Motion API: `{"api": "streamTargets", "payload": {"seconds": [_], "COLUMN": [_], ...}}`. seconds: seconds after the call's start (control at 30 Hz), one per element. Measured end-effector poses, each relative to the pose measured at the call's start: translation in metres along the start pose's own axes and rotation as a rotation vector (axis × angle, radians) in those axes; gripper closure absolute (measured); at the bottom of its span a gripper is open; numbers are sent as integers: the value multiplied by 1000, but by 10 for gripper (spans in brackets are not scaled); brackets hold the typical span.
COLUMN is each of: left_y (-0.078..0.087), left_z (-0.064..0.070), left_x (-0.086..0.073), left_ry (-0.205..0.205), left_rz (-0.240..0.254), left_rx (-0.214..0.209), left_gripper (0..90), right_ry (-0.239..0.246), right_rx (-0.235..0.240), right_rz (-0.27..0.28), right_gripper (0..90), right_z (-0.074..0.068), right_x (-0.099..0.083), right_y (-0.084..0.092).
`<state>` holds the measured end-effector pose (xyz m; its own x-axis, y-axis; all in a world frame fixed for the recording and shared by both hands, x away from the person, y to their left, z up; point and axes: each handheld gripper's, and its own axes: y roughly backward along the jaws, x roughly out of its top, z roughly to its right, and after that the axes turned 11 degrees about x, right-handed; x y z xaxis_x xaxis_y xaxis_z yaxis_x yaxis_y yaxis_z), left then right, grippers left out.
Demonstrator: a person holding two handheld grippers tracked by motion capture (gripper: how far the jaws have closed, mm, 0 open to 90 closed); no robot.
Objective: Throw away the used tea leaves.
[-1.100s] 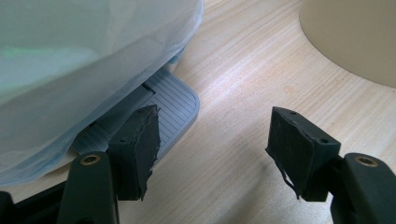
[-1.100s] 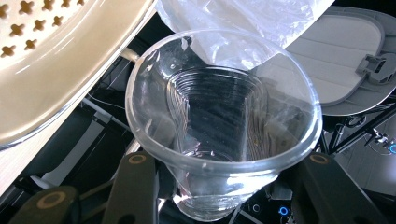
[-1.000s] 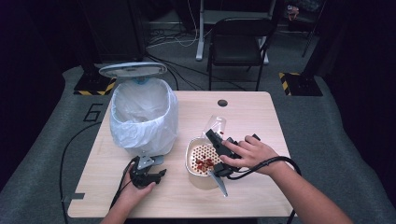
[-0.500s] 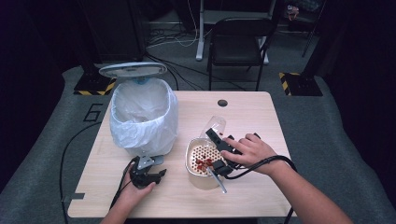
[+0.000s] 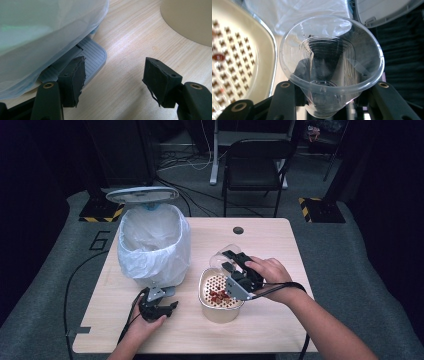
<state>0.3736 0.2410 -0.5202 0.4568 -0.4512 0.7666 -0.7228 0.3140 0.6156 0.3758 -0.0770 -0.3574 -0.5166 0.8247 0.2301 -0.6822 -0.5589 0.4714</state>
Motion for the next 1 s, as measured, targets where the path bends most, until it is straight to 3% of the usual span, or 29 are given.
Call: {"api": "streamTargets", "payload": {"seconds": [0.13,0.17,0.57,0.93,1.0], "left_y": [0,0,0,0,0], "left_z": [0,0,0,0,0], "left_x": [0,0,0,0,0], "left_ry": [0,0,0,0,0], "left_rz": [0,0,1,1,1], "left_rx": [0,0,0,0,0], "left_gripper": [341,341,341,341,341], "right_ry": [-157,-219,-716,-1067,-1096], "right_rx": [31,39,148,253,271], "right_rz": [47,61,271,367,365], "right_gripper": [562,561,561,561,561], "right_z": [8,10,24,25,26], "right_x": [-4,-5,-28,-40,-40], "right_y": [1,1,0,-7,-8]}}
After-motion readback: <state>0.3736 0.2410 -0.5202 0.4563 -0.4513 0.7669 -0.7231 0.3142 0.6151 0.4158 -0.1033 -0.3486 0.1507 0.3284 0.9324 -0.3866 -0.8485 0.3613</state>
